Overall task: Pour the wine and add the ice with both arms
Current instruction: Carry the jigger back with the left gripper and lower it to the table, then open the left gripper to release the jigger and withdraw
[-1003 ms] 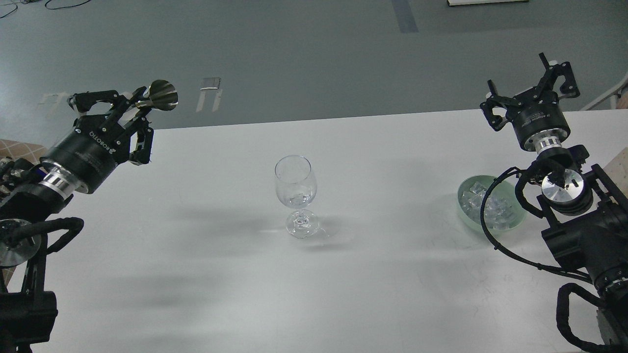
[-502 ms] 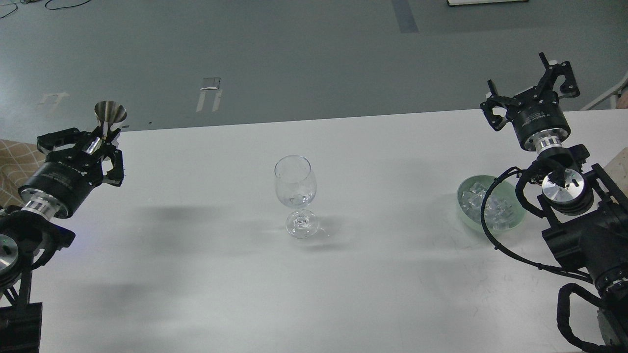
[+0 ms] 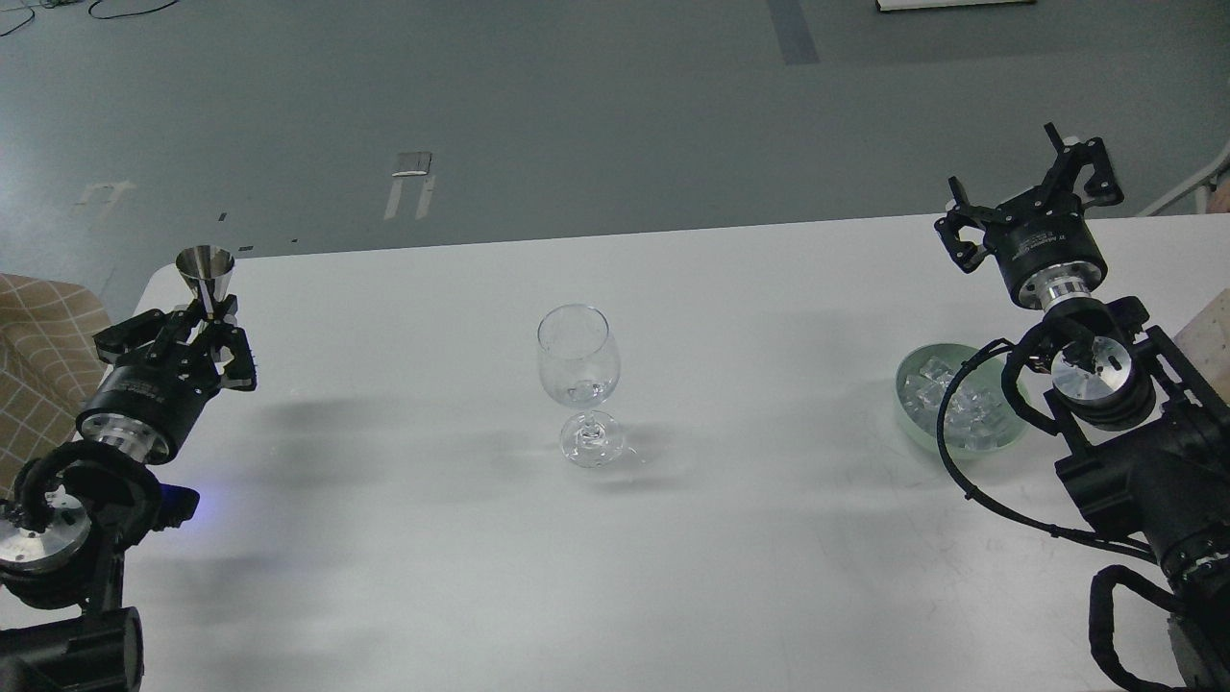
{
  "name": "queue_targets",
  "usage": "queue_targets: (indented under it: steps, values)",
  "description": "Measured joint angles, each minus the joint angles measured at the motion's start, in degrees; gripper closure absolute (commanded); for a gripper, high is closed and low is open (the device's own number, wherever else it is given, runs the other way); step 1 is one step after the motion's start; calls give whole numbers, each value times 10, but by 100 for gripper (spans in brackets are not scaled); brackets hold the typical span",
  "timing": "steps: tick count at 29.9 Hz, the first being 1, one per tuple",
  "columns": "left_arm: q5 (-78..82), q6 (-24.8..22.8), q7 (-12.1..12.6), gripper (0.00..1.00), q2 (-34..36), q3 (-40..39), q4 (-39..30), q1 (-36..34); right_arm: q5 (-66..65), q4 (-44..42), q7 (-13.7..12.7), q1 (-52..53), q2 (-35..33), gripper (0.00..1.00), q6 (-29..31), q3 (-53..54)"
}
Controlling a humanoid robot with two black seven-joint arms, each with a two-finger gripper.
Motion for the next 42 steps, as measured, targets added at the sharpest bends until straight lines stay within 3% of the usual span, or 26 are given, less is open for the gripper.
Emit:
queue_targets:
  steps: [14, 25, 28, 32, 42]
  values:
    - [-1, -4, -25, 82, -31, 0, 60, -5, 1, 66, -2, -22, -16, 0, -11, -5]
    - [-13, -20, -27, 82, -27, 1, 119, -32, 1, 75, -2, -40, -45, 0, -10, -14]
    - [-37, -22, -45, 82, -27, 3, 140, -35, 2, 78, -2, -41, -65, 0, -9, -32]
    - [-51, -31, -59, 81, -26, 4, 146, -37, 2, 84, -2, -41, -75, 0, -9, -41]
    - [-77, -34, -60, 81, -27, 5, 147, -39, 1, 85, -2, -44, -71, 0, -12, -43]
